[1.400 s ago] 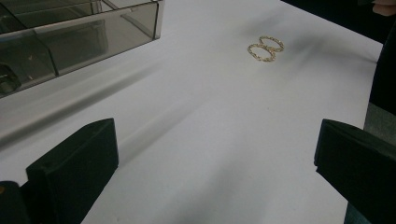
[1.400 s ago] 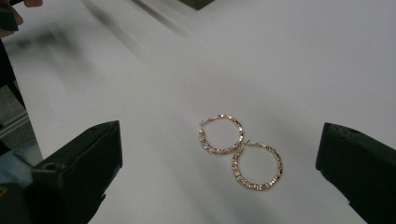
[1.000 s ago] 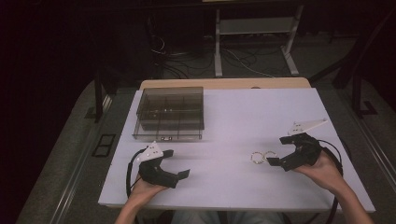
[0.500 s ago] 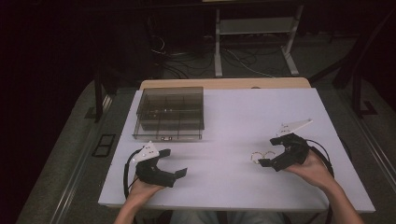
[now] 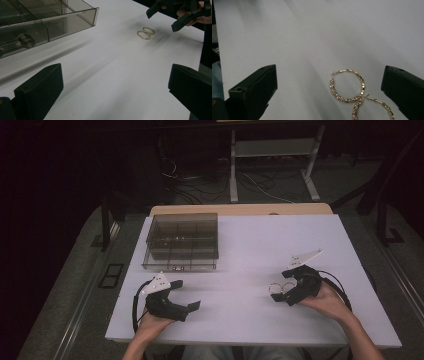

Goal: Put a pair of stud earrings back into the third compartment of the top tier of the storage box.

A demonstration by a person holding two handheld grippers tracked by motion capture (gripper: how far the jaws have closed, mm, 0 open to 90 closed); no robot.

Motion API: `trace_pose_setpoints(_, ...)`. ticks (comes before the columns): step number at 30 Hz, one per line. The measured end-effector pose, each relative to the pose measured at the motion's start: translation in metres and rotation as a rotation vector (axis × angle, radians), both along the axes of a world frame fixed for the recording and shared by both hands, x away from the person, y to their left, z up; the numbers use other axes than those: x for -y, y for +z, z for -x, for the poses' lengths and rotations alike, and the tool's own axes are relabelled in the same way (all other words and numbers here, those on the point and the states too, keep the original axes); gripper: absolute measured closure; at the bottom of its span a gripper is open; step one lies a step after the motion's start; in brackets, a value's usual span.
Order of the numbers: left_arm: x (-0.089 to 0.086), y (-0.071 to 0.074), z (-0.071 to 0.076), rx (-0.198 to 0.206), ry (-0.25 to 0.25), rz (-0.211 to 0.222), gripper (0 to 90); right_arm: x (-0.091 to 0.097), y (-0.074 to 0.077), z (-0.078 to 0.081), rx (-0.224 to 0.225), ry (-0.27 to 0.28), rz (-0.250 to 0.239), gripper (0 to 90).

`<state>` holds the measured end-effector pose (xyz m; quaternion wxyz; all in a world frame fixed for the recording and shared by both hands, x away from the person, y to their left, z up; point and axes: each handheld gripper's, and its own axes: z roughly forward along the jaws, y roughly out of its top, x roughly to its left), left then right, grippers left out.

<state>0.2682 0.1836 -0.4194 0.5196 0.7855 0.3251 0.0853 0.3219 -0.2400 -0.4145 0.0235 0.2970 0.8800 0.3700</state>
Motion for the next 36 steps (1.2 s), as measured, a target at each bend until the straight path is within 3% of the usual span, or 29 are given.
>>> trace_pose_setpoints(8,0.001,0.000,0.001,-0.003,-0.012,-0.002,0.0,-0.002,-0.005,-0.003,0.002,0.030,0.024,0.0)
trace_pose_setpoints(18,0.000,-0.001,0.001,-0.001,-0.004,-0.004,0.0,0.004,-0.007,-0.007,0.046,0.052,0.027,30.2)
trace_pose_setpoints(25,-0.001,-0.001,0.001,0.009,0.001,-0.004,0.0,-0.002,-0.014,-0.009,0.021,0.070,0.059,39.5)
trace_pose_setpoints(36,-0.002,0.000,0.001,0.013,0.006,-0.004,0.0,-0.005,-0.018,-0.007,0.017,0.089,0.104,55.4)
